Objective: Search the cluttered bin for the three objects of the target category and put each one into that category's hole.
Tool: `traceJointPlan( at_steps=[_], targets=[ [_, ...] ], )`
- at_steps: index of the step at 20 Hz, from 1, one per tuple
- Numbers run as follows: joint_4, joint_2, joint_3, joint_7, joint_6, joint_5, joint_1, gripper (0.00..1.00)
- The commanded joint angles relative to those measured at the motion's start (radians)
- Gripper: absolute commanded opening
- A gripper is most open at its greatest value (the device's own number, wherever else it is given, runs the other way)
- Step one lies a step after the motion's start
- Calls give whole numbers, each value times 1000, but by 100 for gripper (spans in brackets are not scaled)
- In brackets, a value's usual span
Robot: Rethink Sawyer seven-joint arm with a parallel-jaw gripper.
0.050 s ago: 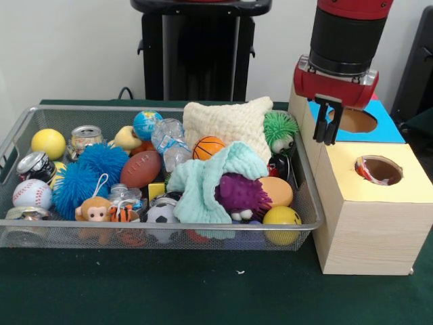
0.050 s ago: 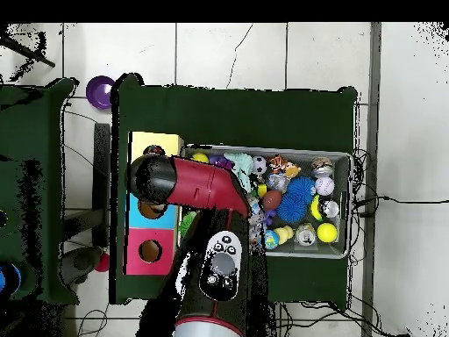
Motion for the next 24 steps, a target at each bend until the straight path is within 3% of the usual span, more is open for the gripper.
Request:
traceJointPlan(
  at_steps=[1,5,15,24],
  targets=[
    [-38,7,12,209,170,21,-21,0],
    [-41,6,20,218,166,30,-21,0],
    [-6,15,39,237,47,77,-22,0],
    [-8,17,44,219,33,94,-25,0]
  ],
)
